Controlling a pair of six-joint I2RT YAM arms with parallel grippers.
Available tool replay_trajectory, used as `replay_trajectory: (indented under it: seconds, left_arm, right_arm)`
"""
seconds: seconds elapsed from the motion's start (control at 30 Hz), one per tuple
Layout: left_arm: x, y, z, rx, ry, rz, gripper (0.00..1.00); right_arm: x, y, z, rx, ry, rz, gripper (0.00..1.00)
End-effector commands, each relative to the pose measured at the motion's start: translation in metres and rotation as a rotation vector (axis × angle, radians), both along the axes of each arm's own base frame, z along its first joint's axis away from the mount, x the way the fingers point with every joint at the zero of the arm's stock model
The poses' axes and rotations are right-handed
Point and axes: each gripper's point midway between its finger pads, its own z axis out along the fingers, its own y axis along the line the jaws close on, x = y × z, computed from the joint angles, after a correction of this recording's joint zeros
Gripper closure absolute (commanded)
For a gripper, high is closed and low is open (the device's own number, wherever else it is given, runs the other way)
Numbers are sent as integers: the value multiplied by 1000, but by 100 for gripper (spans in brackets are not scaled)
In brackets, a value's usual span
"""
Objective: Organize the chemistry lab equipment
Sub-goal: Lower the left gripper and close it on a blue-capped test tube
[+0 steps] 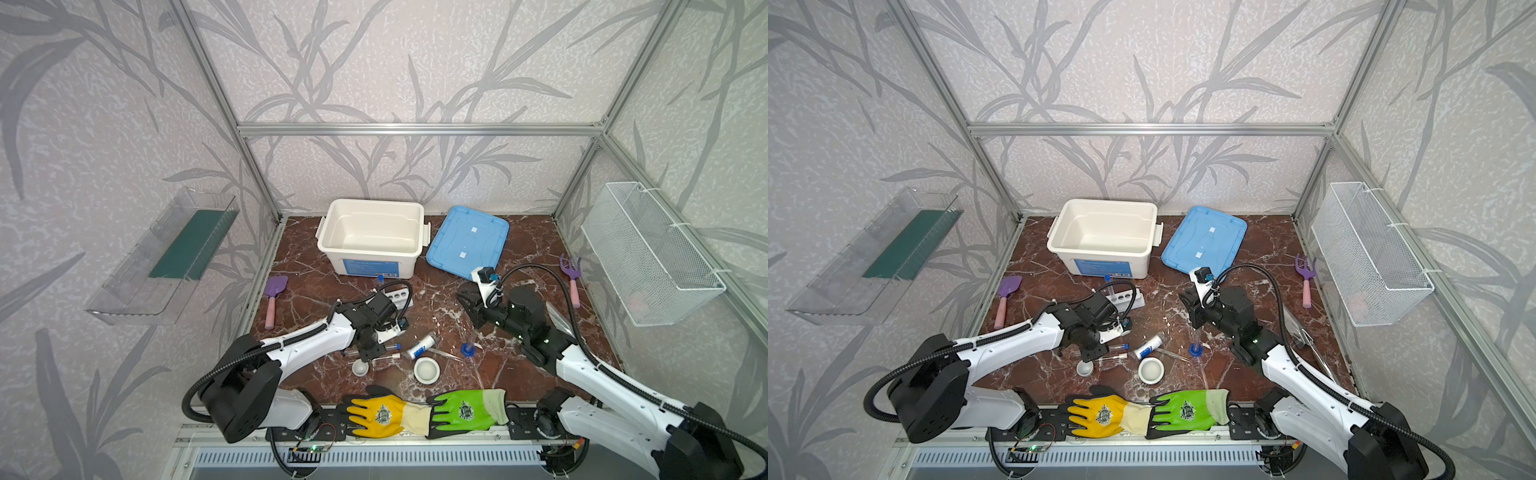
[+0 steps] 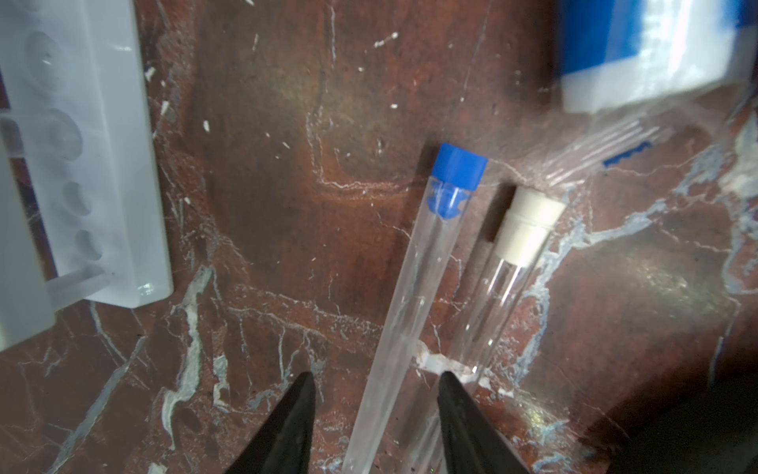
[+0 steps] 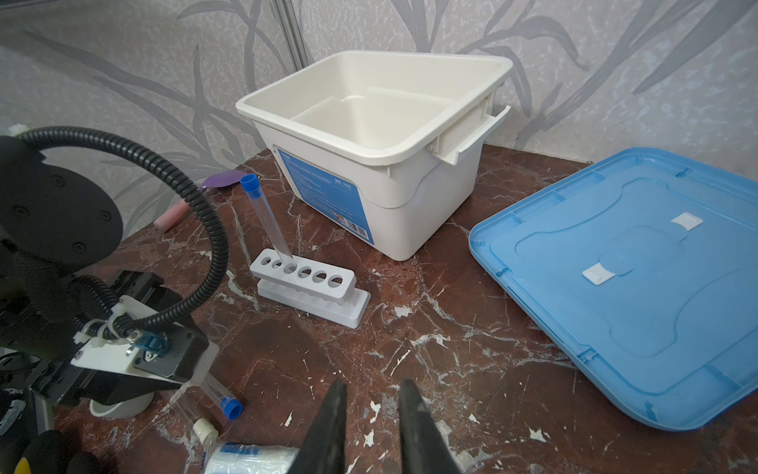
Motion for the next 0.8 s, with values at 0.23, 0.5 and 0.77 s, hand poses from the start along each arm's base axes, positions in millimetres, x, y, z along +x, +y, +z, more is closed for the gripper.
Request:
replay_trajectory:
  seconds: [0.23,0.5,0.77]
  left_arm:
    - [4,-3,-1,29,-3,-33,54]
    - [5,-4,-8,45,13,-34,55]
    - [5,-3,-15,81,15,-49,61]
  right_arm:
    - [4,2,0,43,-8,10,76]
    - [6,3,-5,45,7,15,76]
    - [8,1,-9,51,6,5,76]
